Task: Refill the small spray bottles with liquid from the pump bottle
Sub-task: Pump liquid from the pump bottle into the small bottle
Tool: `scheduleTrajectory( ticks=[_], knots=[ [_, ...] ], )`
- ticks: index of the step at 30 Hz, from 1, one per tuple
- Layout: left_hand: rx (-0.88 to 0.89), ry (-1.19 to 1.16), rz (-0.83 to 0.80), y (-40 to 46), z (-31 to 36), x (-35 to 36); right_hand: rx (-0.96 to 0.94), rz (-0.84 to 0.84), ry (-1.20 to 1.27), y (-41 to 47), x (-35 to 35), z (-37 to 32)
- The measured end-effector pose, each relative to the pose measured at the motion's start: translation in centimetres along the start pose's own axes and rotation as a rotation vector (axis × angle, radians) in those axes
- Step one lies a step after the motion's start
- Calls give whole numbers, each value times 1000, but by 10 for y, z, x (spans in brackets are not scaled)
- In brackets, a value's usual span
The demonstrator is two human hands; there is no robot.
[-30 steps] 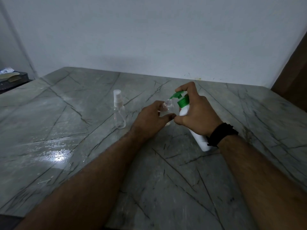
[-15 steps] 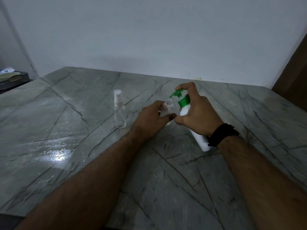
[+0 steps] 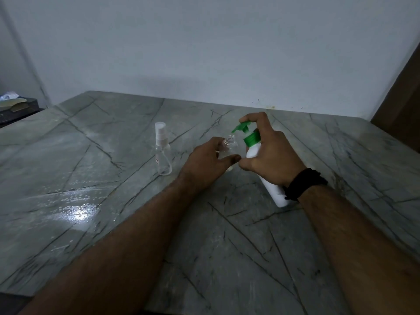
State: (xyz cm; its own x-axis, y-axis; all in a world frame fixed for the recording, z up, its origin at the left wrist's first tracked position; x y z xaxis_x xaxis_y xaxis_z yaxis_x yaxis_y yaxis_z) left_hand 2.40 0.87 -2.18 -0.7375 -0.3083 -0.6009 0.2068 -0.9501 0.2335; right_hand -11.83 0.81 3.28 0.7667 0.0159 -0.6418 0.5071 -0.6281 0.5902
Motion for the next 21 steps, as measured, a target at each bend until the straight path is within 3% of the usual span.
scheduleTrajectory(
  ticks=[21],
  knots=[
    [4, 12, -2, 1, -1, 1, 6, 3, -23, 1, 1, -1]
  ],
)
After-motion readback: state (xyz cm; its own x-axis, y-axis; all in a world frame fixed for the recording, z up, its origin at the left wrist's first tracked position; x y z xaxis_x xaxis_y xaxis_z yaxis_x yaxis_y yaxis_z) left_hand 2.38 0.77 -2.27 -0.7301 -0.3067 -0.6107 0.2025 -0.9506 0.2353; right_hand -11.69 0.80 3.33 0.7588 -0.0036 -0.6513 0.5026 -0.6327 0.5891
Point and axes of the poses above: each hand's wrist, its own y-axis towards the middle knuckle, its own x-axis out of the palm, z = x × y, the point moved 8 cm from there along y, towards the middle knuckle, and after that the axes turned 7 degrees about -x, right-handed, at the moved point
